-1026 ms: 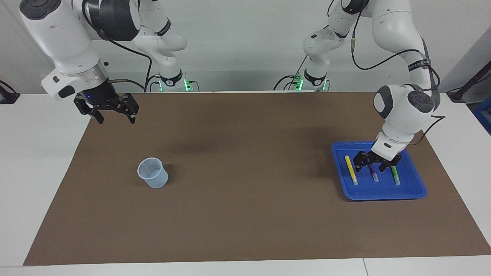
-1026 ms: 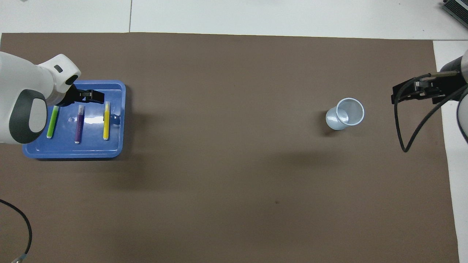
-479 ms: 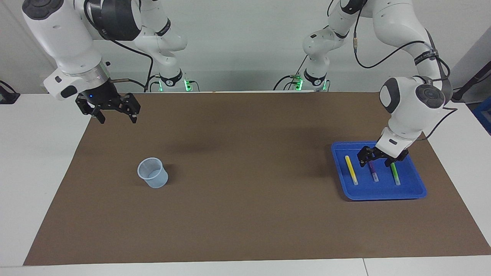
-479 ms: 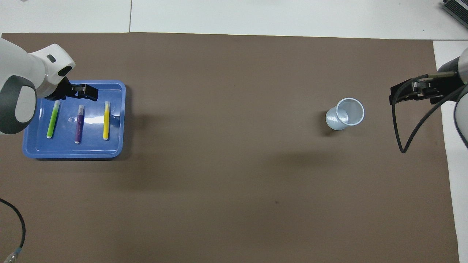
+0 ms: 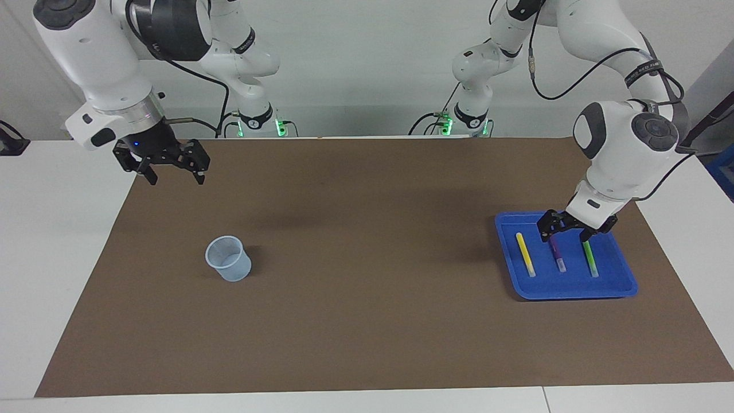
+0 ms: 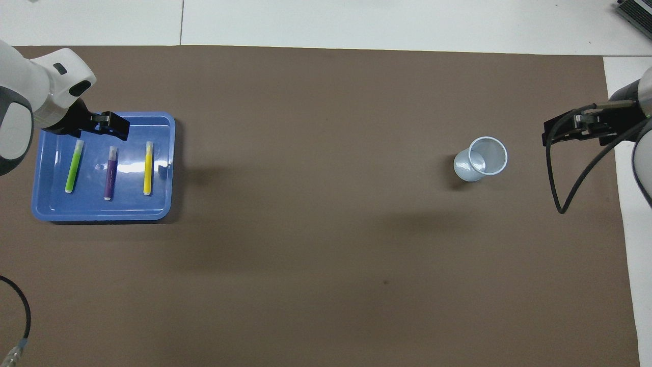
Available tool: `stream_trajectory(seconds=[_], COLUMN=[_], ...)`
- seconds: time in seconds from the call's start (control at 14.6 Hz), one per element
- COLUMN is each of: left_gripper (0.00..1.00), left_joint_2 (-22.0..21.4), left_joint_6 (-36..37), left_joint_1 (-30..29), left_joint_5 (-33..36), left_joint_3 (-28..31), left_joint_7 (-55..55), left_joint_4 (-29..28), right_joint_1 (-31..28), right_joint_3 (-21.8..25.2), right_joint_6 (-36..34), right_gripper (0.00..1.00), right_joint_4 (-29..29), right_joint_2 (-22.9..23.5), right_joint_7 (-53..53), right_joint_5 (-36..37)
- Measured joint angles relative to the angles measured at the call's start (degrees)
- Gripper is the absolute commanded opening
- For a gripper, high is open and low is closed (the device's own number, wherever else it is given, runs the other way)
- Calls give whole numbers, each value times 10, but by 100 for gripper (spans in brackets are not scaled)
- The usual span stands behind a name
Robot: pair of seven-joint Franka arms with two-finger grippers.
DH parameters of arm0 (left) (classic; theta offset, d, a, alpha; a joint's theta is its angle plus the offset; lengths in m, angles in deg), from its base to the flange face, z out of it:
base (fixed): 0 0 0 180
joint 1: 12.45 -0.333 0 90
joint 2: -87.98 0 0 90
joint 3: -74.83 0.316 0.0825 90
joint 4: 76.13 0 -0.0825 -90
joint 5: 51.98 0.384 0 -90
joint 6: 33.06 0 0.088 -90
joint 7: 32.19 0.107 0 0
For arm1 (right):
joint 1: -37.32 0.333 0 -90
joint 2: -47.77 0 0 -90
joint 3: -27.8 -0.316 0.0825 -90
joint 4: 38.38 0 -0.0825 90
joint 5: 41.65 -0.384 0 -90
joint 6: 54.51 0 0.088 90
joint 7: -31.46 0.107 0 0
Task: Right arm passes pens to left for tray arrangement
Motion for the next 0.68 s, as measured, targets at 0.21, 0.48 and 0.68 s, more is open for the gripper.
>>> stream_trajectory(seconds=[0.21,0.48,0.68], left_gripper=[100,100,100], left_joint_2=[-10,-11,-39], left_joint_6=[3,3,11], left_joint_1=[0,0,5], left_joint_5=[0,0,0], left_joint_3=[1,0,-2], left_joint_7=[0,0,0], left_joint_4=[-8,-15,-14], right_joint_1=[0,0,0], right_joint_3=[0,0,0], right_joint_6=[0,0,0], right_gripper=[100,100,100], right_joint_4=[0,0,0], right_joint_2=[0,0,0], right_joint_7=[0,0,0], right_joint_5=[0,0,0])
